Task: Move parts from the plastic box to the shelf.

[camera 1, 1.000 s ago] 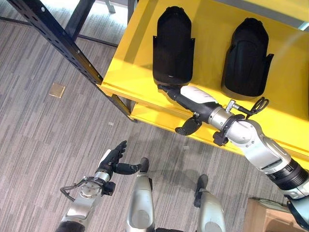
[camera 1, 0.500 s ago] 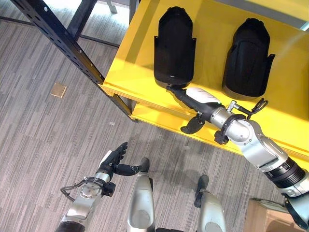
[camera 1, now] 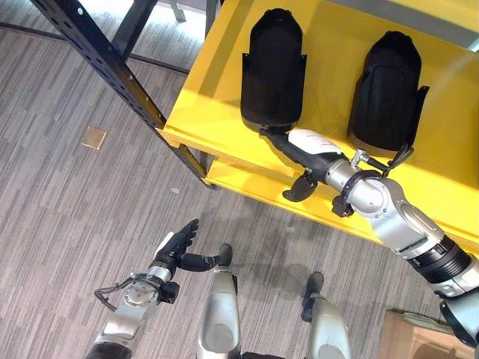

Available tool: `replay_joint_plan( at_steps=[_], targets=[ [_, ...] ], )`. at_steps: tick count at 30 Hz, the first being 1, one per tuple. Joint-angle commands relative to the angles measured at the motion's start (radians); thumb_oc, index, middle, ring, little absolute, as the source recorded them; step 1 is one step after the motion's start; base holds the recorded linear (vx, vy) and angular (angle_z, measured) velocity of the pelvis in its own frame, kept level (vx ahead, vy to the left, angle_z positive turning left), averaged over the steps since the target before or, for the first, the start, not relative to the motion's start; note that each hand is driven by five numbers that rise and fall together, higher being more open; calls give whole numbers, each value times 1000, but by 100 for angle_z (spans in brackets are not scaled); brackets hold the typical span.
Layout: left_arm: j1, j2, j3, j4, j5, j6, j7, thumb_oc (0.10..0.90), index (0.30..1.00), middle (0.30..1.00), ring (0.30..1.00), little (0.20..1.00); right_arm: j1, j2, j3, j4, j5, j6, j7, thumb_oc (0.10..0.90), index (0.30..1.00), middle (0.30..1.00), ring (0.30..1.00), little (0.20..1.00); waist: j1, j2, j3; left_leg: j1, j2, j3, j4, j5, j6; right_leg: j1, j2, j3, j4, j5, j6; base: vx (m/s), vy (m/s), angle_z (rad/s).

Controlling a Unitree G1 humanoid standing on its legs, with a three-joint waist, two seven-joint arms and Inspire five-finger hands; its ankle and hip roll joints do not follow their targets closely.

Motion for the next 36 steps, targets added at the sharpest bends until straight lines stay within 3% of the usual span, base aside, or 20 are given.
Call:
replay_joint_plan(
  at_steps=[1, 36],
  targets=[
    [33, 71, 29, -112, 11, -32, -22, 900, 1000, 1000, 1000, 1000, -151, 5, -36, -32, -16, -44, -70, 900, 1000, 1000, 1000, 1000, 12, 10, -34, 30, -35, 55, 3, -43, 71, 41, 30, -85, 126, -139, -82, 0, 0, 0],
    [23, 59, 12, -118, 9, -15, -40, 900, 1000, 1000, 1000, 1000, -175, 87, -39, 15, -33, -54, -135, 900, 1000, 1000, 1000, 1000, 20, 31, -44, 48, -46, 41, -1, -44, 71, 50, 25, -87, 134, -145, -84, 1, 0, 0]
  ],
)
